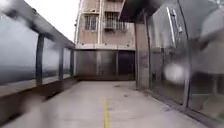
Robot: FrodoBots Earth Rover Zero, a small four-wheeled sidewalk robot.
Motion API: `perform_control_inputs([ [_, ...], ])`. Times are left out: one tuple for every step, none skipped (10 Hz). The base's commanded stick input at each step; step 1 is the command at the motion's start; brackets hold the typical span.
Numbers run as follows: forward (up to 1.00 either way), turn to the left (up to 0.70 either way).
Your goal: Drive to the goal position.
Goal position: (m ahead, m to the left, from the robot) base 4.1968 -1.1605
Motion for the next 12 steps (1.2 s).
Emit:
perform_control_inputs([
  [0.7,0.0],
  [0.7,0.19],
  [0.7,0.27],
  [0.7,0.27],
  [0.7,0.27],
  [0.7,0.27],
  [0.7,0.27],
  [0.7,0.27],
  [0.7,0.27],
  [0.7,0.15],
  [0.7,0.0],
  [0.7,0.0],
])
